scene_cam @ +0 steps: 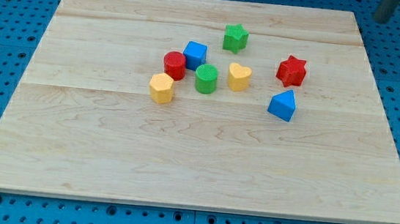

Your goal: Move red star closer to the yellow heart

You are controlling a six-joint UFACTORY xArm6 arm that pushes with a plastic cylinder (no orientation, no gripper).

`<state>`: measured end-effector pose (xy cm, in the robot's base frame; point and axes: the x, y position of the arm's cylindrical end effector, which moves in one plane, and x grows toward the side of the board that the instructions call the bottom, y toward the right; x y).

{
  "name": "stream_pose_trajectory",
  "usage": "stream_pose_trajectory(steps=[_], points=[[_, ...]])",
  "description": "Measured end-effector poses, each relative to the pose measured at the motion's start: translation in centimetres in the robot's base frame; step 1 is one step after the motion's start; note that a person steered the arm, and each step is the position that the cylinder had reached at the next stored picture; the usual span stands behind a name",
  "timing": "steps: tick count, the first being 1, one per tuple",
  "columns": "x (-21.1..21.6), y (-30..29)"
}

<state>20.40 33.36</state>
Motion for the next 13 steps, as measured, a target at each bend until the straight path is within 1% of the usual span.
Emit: stream_pose_trajectory(steps=[2, 3, 4, 5, 6, 7, 9, 10, 12, 13], points=[[1.5, -0.2], [4.1, -1.2], [5.9, -3.5], [6.7, -7.0], [9.6, -9.3], [12.2, -9.3], [16.1, -13.8], [16.3, -15.1], [16.6, -20.0], [16.8, -21.1]])
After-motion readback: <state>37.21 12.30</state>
